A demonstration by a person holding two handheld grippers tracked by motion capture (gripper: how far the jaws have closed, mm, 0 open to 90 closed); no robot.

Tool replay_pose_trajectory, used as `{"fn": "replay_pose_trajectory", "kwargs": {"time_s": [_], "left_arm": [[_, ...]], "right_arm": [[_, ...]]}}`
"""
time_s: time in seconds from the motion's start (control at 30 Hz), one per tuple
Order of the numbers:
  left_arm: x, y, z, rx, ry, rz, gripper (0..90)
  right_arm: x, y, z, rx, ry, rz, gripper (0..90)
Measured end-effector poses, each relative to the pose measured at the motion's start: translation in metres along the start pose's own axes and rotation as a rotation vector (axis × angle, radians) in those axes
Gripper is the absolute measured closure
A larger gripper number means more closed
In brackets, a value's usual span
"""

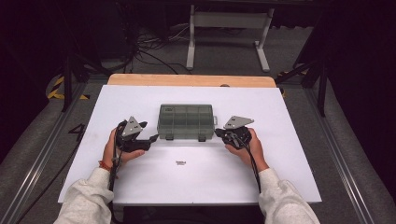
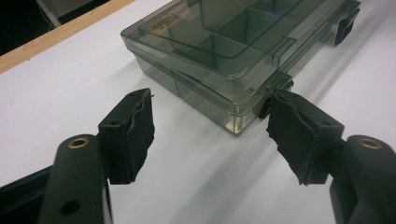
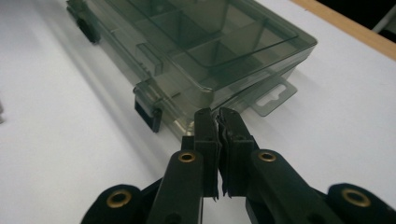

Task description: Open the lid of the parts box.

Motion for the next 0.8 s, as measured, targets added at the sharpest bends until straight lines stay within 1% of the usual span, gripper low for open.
{"fn": "replay_pose_trajectory", "kwargs": {"time_s": [0.1, 0.17, 0.23, 0.3, 0.33, 0.4, 0.53, 0.6, 0.63, 0.7, 0.8], "left_arm": [[0.001, 0.002, 0.001, 0.006, 0.002, 0.013, 28.8], [0.002, 0.002, 0.002, 0.011, 0.003, 0.015, 27.8], [0.002, 0.003, 0.002, 0.017, 0.009, 0.021, 25.1], [0.002, 0.004, 0.001, 0.005, 0.016, 0.045, 20.1], [0.002, 0.004, 0.001, 0.005, 0.016, 0.045, 17.9], [0.000, 0.005, -0.001, 0.003, 0.026, 0.061, 17.3], [-0.001, 0.003, -0.003, 0.000, 0.030, 0.054, 17.4], [-0.001, 0.002, -0.004, -0.005, 0.024, 0.058, 17.4], [-0.001, 0.002, -0.004, -0.005, 0.024, 0.057, 17.3], [-0.002, 0.002, -0.004, -0.003, 0.025, 0.058, 17.3], [-0.002, 0.002, -0.004, -0.002, 0.028, 0.057, 17.2]], "right_arm": [[-0.001, 0.002, 0.002, 0.001, -0.030, 0.019, 85.2], [-0.002, 0.003, 0.003, 0.001, -0.036, 0.029, 85.2], [-0.004, 0.005, 0.004, -0.004, -0.052, 0.049, 86.9], [-0.004, 0.006, 0.004, -0.016, -0.061, 0.055, 89.4], [-0.004, 0.006, 0.004, -0.016, -0.061, 0.055, 89.4], [-0.003, 0.006, 0.002, -0.021, -0.052, 0.049, 89.6], [-0.001, 0.003, 0.001, -0.025, -0.039, 0.018, 89.3], [0.001, 0.000, 0.001, -0.024, -0.029, -0.007, 88.1], [0.002, -0.002, 0.001, -0.022, -0.010, -0.027, 87.6], [0.004, -0.005, 0.000, -0.022, 0.013, -0.052, 87.4], [0.005, -0.006, -0.002, -0.027, 0.034, -0.066, 86.4]]}}
Point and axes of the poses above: each handheld gripper's, and its own axes: x roughly forward along the jaws, y roughly out of its top, z roughly to its right, the point moved 5 cm from there along x, roughly forward along the jaws, and after that the axes turned 8 degrees about z, right-handed, at the moved point
